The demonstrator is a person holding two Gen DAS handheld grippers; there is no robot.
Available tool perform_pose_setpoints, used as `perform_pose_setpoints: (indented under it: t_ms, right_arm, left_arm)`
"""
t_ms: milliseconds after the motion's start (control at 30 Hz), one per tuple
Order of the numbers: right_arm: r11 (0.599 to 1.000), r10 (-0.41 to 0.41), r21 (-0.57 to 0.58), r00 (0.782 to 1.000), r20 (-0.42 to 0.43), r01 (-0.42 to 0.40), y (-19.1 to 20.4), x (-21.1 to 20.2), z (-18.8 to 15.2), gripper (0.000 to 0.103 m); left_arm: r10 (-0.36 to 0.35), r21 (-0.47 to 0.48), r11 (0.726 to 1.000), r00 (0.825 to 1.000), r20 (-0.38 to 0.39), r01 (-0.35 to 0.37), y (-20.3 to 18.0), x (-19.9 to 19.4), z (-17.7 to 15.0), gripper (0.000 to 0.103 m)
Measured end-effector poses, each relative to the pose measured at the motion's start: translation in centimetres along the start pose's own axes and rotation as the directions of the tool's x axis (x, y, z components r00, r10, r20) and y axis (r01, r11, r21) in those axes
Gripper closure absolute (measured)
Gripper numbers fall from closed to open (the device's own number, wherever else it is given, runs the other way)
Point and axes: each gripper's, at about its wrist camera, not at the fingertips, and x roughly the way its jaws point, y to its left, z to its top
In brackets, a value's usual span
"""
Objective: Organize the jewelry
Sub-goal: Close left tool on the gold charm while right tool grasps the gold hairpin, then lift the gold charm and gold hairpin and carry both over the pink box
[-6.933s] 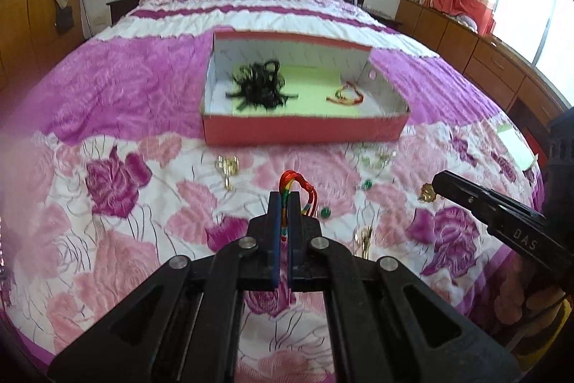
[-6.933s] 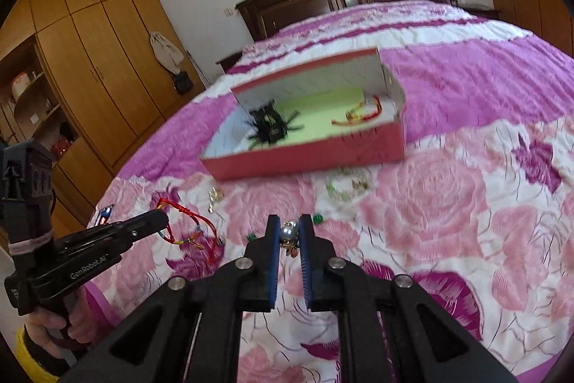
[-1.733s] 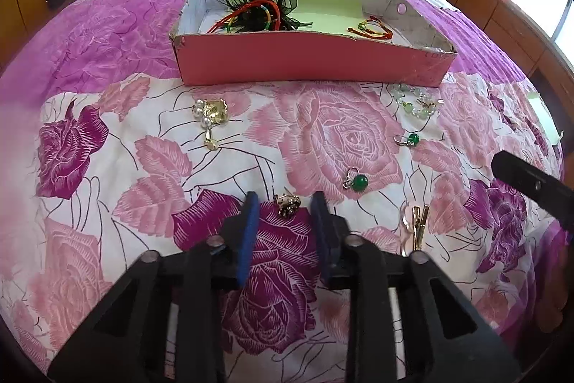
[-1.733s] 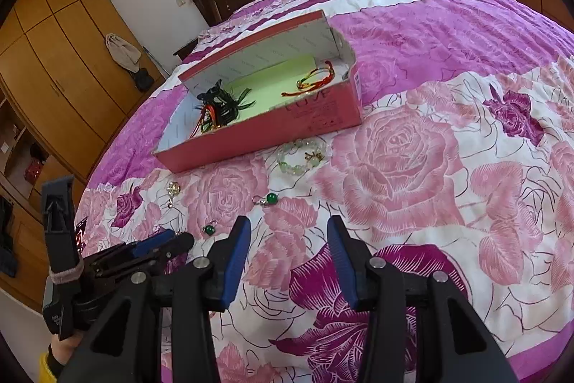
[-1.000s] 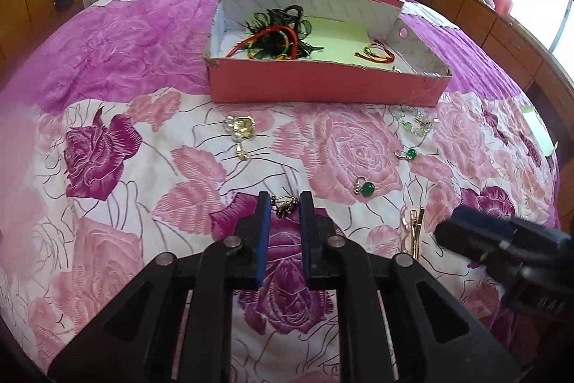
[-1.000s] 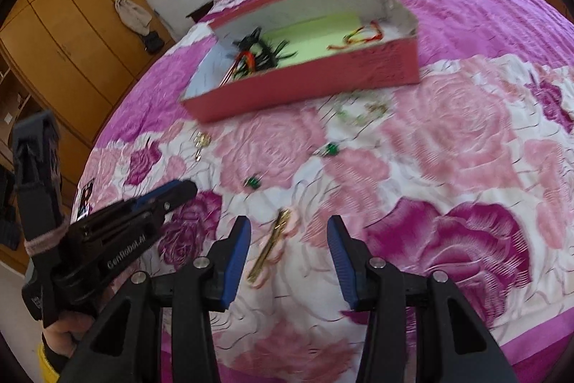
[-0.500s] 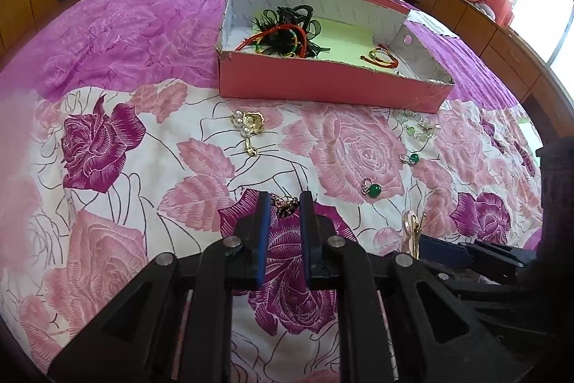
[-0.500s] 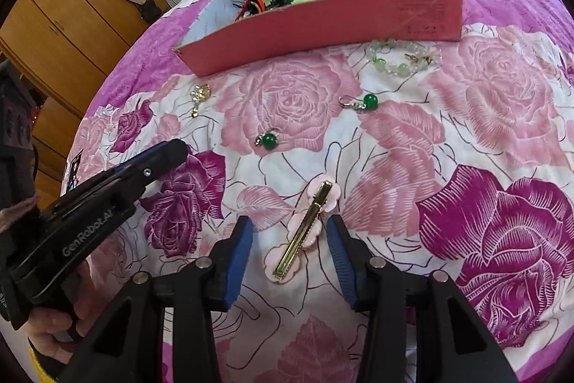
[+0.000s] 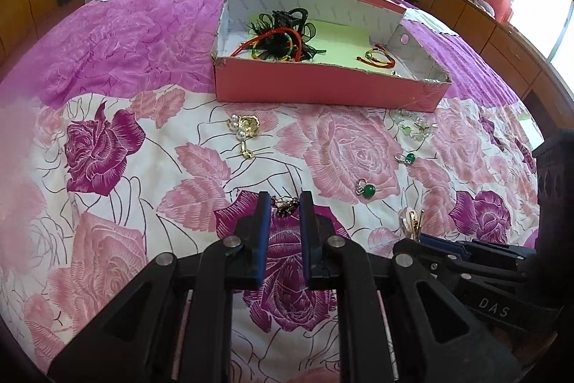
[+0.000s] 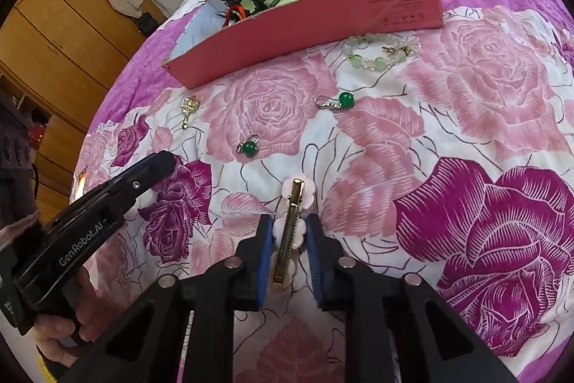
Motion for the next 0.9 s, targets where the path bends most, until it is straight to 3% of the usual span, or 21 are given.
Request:
perform_pose_setpoints:
  t_ms: [567, 900]
  right_arm:
    - [0.996, 0.086, -0.009, 0.989, 0.118, -0.086, -0.9, -4.3, 0.3, 0.082]
    - [0.992, 0.093, -0.105, 0.961, 0.262, -0.068, 0.1, -7.6, 0.9, 0.082]
  left_arm:
    - [-0.026, 0.03, 0.999, 0.999, 0.046, 0.025, -2.0, -1.8, 0.9, 0.096]
    - [-0.046, 0.049, 0.998, 0.995, 0.091, 0.041, -3.5, -3.2, 1.7, 0.096]
